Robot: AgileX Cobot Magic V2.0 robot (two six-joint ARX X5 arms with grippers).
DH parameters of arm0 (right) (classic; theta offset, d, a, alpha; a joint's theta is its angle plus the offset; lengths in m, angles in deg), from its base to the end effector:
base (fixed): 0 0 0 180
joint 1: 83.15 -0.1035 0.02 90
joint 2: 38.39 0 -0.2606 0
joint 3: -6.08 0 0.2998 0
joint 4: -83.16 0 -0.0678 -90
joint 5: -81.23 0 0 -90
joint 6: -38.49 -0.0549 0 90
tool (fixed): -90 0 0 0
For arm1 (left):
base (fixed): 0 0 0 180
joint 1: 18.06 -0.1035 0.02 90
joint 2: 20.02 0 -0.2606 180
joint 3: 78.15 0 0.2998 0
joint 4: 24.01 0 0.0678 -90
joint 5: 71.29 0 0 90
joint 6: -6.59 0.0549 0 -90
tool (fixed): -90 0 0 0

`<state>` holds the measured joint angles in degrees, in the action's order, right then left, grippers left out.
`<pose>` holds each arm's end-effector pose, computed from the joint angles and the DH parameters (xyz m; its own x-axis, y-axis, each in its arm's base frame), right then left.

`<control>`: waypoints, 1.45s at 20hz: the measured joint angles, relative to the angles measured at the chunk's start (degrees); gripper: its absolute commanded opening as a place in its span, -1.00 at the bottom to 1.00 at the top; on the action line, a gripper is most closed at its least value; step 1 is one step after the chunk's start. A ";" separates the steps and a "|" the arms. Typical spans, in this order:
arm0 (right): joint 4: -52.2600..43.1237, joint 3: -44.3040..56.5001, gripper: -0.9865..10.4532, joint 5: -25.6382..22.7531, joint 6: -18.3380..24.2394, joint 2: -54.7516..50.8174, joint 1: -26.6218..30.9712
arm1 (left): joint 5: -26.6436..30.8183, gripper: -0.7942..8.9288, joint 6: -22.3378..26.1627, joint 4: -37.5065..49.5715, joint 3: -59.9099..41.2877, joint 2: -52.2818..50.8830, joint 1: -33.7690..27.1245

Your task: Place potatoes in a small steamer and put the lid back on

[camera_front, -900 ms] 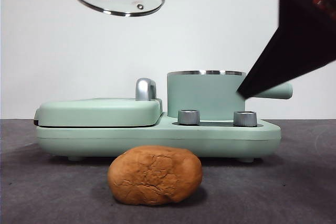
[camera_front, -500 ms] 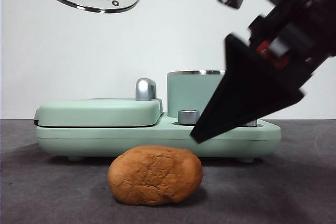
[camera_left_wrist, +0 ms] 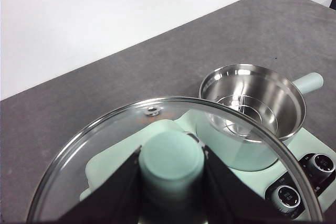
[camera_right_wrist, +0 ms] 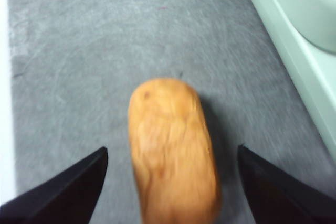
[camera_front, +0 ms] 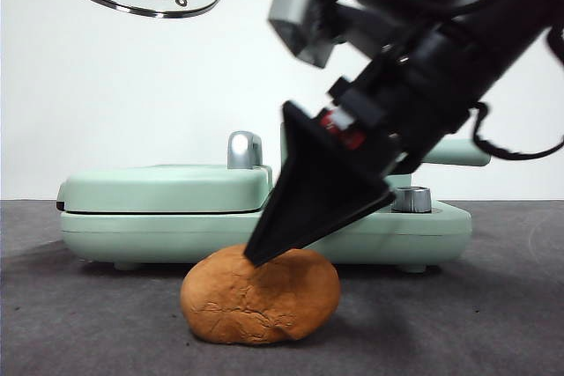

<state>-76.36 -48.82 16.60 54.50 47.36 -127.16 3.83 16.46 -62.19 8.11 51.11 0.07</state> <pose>0.2220 0.2472 0.1180 0.1084 0.7004 -0.7055 -0.9434 0.2962 0.1492 0.3152 -0.1181 0.3810 0.7652 -0.5208 -0.3784 0.5813 0.8116 0.0587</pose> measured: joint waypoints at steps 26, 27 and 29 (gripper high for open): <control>50.84 -37.99 -0.42 -19.34 -16.17 -4.94 5.79 | 0.00 -0.81 0.24 0.02 -0.02 0.00 0.00; 50.97 -39.45 -0.42 -19.39 -16.02 -4.63 6.82 | 0.00 -0.81 0.24 0.02 -0.02 0.00 0.00; 50.90 -42.49 -0.42 -19.41 -15.80 -3.58 9.20 | 0.00 -0.81 0.24 0.02 -0.02 0.00 0.00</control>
<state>-25.46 -91.31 -2.81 38.70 43.78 -117.96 3.83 16.70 -62.16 8.09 51.11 0.07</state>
